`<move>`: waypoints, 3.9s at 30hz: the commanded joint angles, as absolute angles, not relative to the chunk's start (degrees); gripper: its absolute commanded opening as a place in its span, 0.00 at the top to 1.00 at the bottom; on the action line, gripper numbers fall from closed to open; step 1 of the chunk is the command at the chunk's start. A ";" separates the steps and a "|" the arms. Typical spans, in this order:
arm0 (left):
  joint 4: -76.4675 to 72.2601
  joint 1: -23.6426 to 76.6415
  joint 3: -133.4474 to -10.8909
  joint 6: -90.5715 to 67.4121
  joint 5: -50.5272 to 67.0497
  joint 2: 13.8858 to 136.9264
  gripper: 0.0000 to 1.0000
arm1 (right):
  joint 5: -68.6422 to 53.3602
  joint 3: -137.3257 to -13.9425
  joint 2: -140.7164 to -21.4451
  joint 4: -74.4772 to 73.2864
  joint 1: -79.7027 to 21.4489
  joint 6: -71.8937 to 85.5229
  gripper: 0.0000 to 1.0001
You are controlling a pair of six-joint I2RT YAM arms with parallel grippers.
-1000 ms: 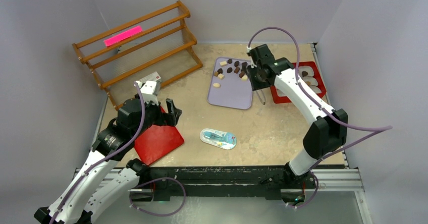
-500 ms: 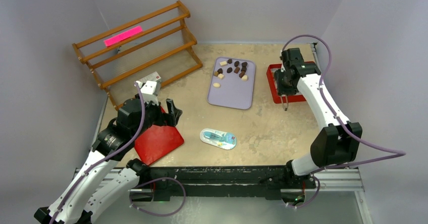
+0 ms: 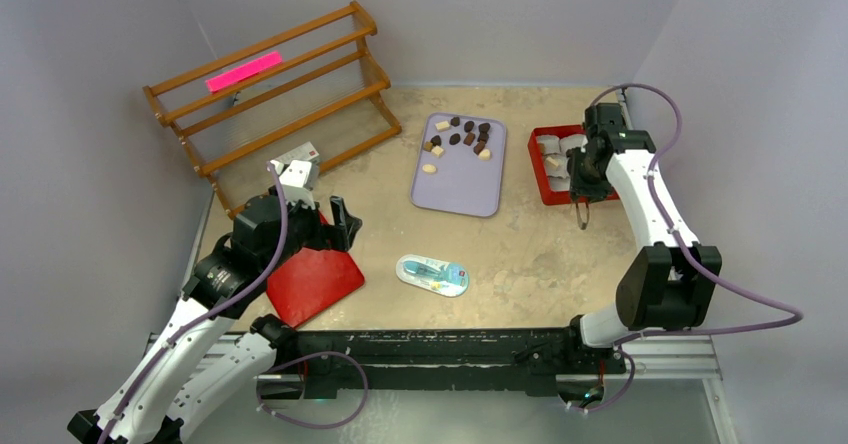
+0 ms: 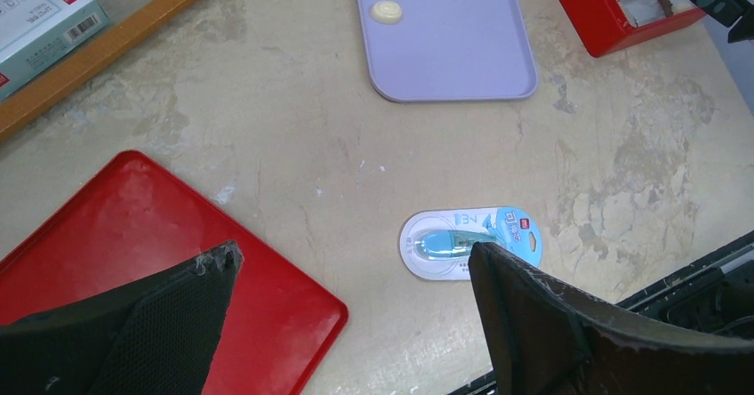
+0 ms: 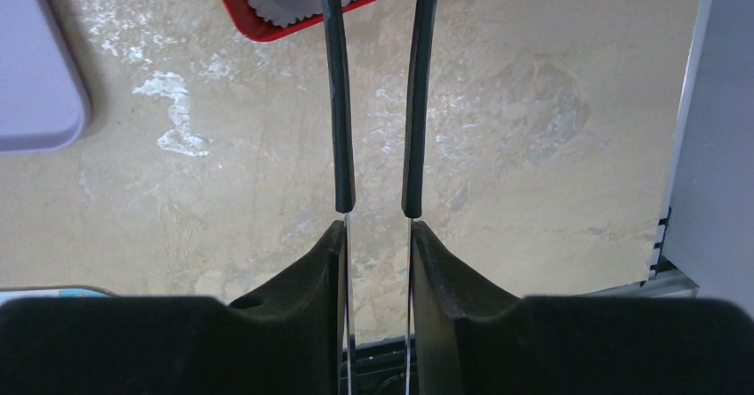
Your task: Pack the chocolate
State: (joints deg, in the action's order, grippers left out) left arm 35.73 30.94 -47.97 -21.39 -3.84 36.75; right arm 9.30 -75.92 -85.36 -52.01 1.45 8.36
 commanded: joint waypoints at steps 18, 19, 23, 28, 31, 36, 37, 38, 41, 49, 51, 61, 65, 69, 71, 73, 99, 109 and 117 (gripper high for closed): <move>34.45 31.28 -48.34 -20.74 -3.56 36.52 0.00 | 6.29 -75.73 -89.50 -50.73 8.89 5.37 0.68; 34.45 31.28 -48.38 -20.74 -3.52 36.56 0.00 | 6.11 -75.57 -89.62 -50.51 9.02 5.30 0.67; 34.46 31.24 -48.36 -20.74 -3.67 36.50 0.00 | 6.09 -75.31 -90.15 -50.09 9.44 5.15 0.66; 34.45 31.20 -48.41 -20.74 -3.60 36.63 0.00 | 6.51 -75.21 -90.92 -49.67 9.78 4.96 0.63; 34.45 31.24 -48.34 -20.74 -3.61 36.65 0.00 | 5.97 -75.24 -90.97 -49.04 10.05 5.01 0.61; 34.45 31.24 -48.39 -20.74 -3.69 36.65 0.00 | 5.95 -75.32 -91.43 -48.77 10.19 5.08 0.59; 34.46 31.24 -48.39 -20.74 -3.70 36.65 0.00 | 5.97 -75.40 -91.43 -48.78 10.12 5.02 0.58; 34.53 31.28 -48.36 -20.74 -3.69 36.69 0.00 | 5.98 -75.41 -91.42 -48.71 10.13 5.05 0.58; 34.45 31.24 -48.35 -20.74 -3.69 36.72 0.00 | 5.39 -75.54 -91.23 -48.45 10.13 4.99 0.57; 34.46 31.29 -48.34 -20.74 -3.63 36.91 0.00 | 5.15 -76.86 -88.91 -47.97 10.17 5.36 0.58; 34.46 31.29 -48.35 -20.74 -3.68 36.89 0.00 | 3.26 -77.37 -88.04 -47.49 10.18 4.99 0.59; 34.70 31.27 -48.61 -20.87 -4.59 36.67 0.00 | 0.74 -78.95 -83.41 -46.21 8.46 4.47 0.61; 34.70 31.24 -48.52 -20.92 -4.91 36.27 0.00 | -1.24 -77.79 -80.83 -43.05 5.34 5.54 0.61; 34.72 31.29 -48.60 -20.92 -4.92 36.48 0.00 | -0.41 -76.87 -80.27 -38.77 -1.92 5.70 0.60; 34.72 31.26 -48.75 -20.92 -4.92 36.40 0.00 | 0.51 -77.04 -81.22 -37.19 -5.09 6.50 0.60; 34.72 31.24 -48.86 -20.92 -5.21 36.07 0.00 | 0.78 -77.61 -82.99 -36.28 -7.36 7.11 0.60; 35.55 31.28 -49.35 -21.18 -9.31 34.28 0.00 | -2.91 -91.91 -110.61 -32.62 -28.37 -2.37 0.56; 35.60 31.27 -49.35 -21.18 -9.49 34.51 0.00 | -4.80 -93.59 -112.07 -33.21 -29.24 -4.96 0.56; 35.51 31.24 -49.25 -21.18 -9.40 34.70 0.00 | -6.24 -94.46 -113.56 -34.53 -29.60 -5.47 0.56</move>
State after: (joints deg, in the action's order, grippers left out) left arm 35.79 30.94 -47.99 -21.41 -8.82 34.57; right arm -4.34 -91.66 -112.79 -33.65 -28.99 -4.19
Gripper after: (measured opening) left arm 0.998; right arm 0.442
